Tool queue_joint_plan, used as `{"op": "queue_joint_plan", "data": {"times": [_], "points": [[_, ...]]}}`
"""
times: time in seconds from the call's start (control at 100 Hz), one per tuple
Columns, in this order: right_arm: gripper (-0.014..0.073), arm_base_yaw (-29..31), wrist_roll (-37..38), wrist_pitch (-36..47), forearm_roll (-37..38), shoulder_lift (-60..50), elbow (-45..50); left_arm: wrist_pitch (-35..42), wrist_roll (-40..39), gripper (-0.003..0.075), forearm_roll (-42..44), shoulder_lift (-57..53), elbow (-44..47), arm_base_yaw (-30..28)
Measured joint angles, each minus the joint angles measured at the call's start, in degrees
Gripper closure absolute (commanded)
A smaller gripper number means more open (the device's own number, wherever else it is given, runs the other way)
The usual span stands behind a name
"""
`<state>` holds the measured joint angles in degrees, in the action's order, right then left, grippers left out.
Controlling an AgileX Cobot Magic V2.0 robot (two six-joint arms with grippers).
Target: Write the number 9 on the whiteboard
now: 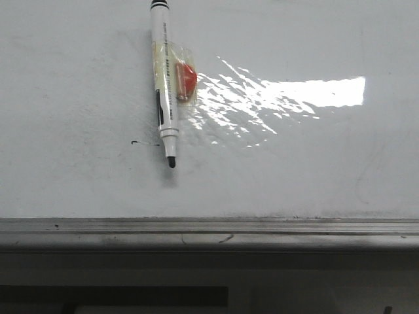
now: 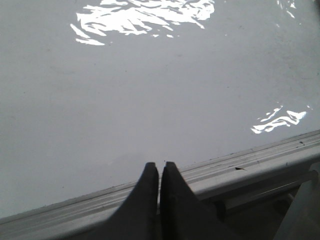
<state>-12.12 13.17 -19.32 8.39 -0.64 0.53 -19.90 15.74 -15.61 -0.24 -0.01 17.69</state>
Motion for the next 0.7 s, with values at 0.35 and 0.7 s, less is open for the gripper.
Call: {"op": "queue_joint_plan", "data": {"times": [0.35,0.7], "points": [[0.0627,0.0,-0.1,0.1,0.8,0.0,0.0,0.1,0.0,0.0741,0.5,0.0,0.0,0.0],[0.0627,0.0,0.0,16.5,-3.2,0.0,0.1,13.9,-0.1,0.0741,-47.5,0.0,0.0,0.0]]}}
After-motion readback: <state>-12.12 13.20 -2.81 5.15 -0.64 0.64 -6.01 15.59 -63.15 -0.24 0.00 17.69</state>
